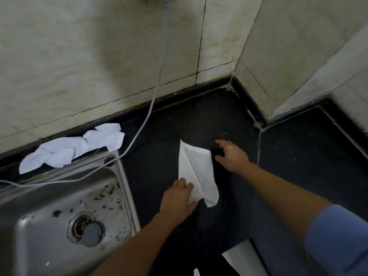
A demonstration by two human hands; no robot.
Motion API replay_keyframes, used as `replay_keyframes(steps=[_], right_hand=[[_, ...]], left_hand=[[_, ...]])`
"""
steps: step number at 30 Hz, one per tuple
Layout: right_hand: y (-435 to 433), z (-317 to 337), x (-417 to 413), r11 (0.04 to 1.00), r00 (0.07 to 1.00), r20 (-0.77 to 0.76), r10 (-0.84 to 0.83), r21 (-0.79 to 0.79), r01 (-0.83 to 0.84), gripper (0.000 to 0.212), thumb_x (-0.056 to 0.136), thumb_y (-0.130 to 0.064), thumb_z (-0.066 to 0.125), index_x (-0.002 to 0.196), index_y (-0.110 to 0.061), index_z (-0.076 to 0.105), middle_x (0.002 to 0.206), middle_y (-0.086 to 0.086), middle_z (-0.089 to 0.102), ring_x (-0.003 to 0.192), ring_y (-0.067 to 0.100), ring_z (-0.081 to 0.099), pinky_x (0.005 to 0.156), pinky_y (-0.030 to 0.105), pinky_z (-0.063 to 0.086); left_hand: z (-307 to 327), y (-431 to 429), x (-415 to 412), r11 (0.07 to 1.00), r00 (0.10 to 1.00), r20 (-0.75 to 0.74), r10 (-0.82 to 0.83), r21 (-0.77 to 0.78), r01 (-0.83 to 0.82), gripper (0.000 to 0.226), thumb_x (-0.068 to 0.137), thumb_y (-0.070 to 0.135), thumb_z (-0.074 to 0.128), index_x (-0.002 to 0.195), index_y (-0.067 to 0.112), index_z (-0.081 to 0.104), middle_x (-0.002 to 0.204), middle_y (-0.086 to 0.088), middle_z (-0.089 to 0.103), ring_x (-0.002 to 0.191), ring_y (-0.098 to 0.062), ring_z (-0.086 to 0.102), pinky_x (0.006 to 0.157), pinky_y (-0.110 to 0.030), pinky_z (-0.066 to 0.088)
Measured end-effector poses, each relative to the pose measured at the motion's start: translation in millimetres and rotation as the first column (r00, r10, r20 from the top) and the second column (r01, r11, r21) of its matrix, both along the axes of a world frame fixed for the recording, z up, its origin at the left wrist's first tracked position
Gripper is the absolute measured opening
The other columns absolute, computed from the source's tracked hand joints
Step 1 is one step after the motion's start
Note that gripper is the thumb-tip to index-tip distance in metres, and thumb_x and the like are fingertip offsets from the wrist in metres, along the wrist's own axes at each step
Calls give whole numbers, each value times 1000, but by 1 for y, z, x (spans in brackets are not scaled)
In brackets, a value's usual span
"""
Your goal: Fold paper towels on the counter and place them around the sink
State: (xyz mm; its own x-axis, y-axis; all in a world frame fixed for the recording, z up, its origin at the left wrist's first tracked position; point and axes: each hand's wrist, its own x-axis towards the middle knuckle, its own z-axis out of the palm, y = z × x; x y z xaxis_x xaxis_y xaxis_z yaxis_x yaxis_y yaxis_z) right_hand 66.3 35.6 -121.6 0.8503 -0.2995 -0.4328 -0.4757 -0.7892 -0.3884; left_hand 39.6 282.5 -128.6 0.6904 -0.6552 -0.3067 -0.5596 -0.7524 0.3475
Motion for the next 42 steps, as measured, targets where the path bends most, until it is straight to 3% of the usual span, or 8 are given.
replay_keyframes(steps=[6,12,17,23,30,34,38,42], right_hand=[[19,-6,20,981,983,-73,170,103,-162,22,79,-36,73,95,-21,65,100,-2,55,96,17,55,78,33,47],[10,3,20,921,990,101,-97,387,51,27,79,-25,74,68,-5,61,68,4,56,67,15,54,67,35,46],[5,-9,30,991,999,-31,-41,123,44,21,83,-38,69,82,-19,62,84,5,64,79,20,60,68,31,47],[-6,-8,-5,986,984,127,-121,-99,134,39,87,-37,63,122,-20,54,115,5,60,103,24,59,83,38,51],[9,-20,-46,896,891,-139,-432,52,442,55,79,-46,70,122,-12,59,116,8,64,107,30,61,78,31,46],[19,-16,-12,932,932,-38,-359,37,361,20,84,-26,60,102,-20,66,103,9,68,94,29,65,77,34,52],[16,-5,17,976,954,210,-215,11,218,29,86,-18,59,115,-16,58,118,11,56,101,31,59,78,33,45],[34,0,-10,991,942,335,27,-132,18,27,86,-21,61,112,-16,57,114,4,49,100,20,52,70,29,43]], left_hand=[[-10,5,6,934,929,-199,312,-114,-339,13,90,20,59,85,10,64,85,0,60,76,-13,57,65,-27,48],[-2,43,3,441,289,-762,580,-5,-898,10,87,4,65,84,-4,60,71,-18,70,55,-20,63,51,-29,51],[-5,53,-3,317,69,-766,639,180,-931,13,90,11,62,83,1,56,73,-21,70,49,-23,63,40,-24,45],[-1,48,19,578,570,-273,775,-57,-814,6,82,17,65,83,15,60,79,-1,63,73,-18,61,64,-29,49],[-14,11,59,800,782,-168,600,151,-581,25,85,35,64,96,14,56,92,-4,60,83,-22,61,72,-35,52],[-22,5,55,773,744,-209,634,186,-607,19,84,26,64,81,7,63,80,-8,65,74,-25,64,66,-35,55],[-19,15,46,667,610,-308,730,128,-734,20,83,20,65,73,2,66,68,-11,66,62,-24,63,54,-34,54],[-6,28,46,791,790,-54,610,-10,-612,13,86,22,62,83,11,57,83,-1,57,70,-16,55,55,-29,44]])
